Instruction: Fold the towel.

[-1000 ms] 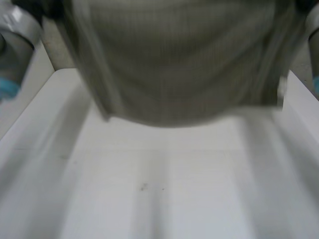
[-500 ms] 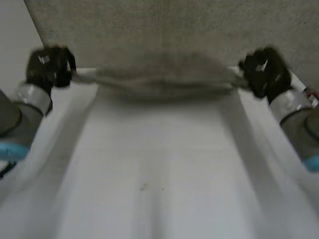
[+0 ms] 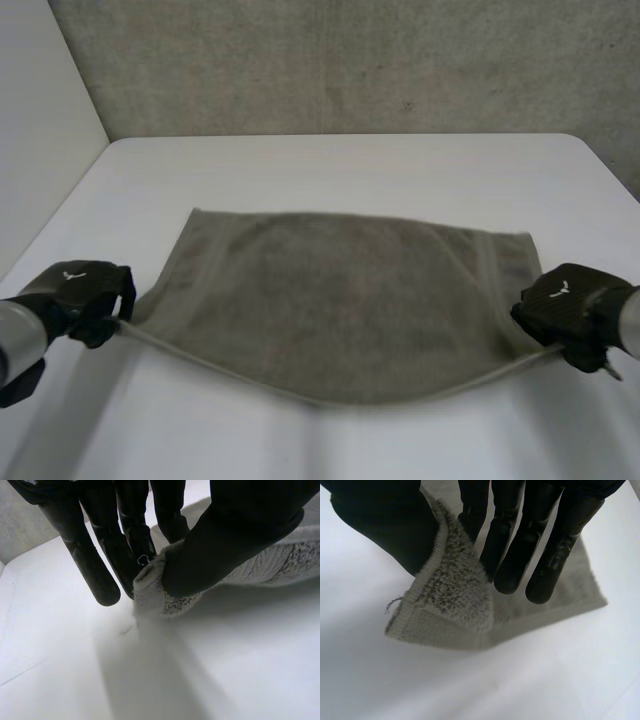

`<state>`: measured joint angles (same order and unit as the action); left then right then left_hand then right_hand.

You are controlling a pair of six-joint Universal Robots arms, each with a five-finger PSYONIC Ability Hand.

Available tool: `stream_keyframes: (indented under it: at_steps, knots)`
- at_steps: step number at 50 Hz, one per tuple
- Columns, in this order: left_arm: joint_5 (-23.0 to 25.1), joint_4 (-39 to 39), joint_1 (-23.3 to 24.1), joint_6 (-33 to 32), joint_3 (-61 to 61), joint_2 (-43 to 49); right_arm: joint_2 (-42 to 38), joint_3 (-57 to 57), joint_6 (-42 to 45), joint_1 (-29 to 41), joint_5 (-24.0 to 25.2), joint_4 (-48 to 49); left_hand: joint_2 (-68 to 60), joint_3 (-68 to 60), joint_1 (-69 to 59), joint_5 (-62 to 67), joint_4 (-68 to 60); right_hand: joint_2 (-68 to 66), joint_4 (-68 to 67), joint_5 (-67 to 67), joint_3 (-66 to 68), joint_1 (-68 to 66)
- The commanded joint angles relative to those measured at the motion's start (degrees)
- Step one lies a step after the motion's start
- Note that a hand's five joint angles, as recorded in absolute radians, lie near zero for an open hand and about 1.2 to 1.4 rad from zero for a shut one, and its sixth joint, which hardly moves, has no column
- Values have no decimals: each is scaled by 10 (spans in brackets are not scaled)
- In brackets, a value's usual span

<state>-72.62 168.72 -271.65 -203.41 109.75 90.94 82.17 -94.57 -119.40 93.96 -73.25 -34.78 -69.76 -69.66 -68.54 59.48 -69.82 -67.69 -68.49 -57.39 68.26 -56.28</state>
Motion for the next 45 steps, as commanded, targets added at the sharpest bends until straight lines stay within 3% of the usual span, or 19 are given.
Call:
stream_keyframes:
  at_steps: [1, 8, 10, 16, 21, 28, 40, 41, 42, 43, 44, 45]
  knots:
    - [31, -32, -13, -8, -12, -38, 33, 7, 24, -15, 18, 13, -102, -103, -115, 105, -102, -123, -115, -126, 117, -237]
    - [41, 66, 2, -1, -53, 43, -80, 47, -25, -7, -3, 94, -102, -103, -115, 105, -102, -123, -115, -126, 117, -237]
    - [35, 112, 36, 5, -104, 107, -104, 68, -38, -5, -15, 105, -102, -103, -115, 105, -102, -123, -115, -126, 117, -237]
    - [22, 135, 72, 33, -196, 201, -188, 145, -86, 26, -72, 149, -102, -103, -115, 105, -102, -123, -115, -126, 117, -237]
    - [-16, 176, 106, 63, -309, 306, -222, 170, -103, 35, -99, 216, -102, -103, -115, 105, -102, -123, -115, -126, 117, -237]
    - [-47, 194, 125, 65, -417, 397, -263, 201, -113, 57, -145, 314, -102, -103, -115, 105, -102, -123, -115, -126, 117, -237]
    - [-56, 196, 140, 65, -545, 497, -321, 267, -112, 75, -153, 350, -102, -103, -115, 105, -102, -123, -115, -126, 117, -237]
    - [-56, 196, 140, 65, -546, 497, -328, 273, -111, 75, -153, 360, -102, -103, -115, 105, -102, -50, -42, -53, 45, -165]
    - [-55, 200, 140, 66, -548, 500, -335, 278, -111, 76, -160, 371, 214, 213, 202, -211, 214, 233, 241, 230, -239, 119]
    - [-56, 206, 141, 66, -548, 501, -335, 278, -111, 76, -160, 372, 598, 597, 585, -595, 598, 236, 244, 233, -242, 122]
    - [-56, 206, 141, 66, -548, 501, -338, 279, -111, 76, -169, 379, 598, 597, 585, -595, 598, 499, 507, 496, -505, 385]
    - [-53, 214, 144, 68, -546, 500, -338, 279, -111, 76, -169, 379, 572, 571, 560, -569, 573, 502, 510, 499, -508, 388]
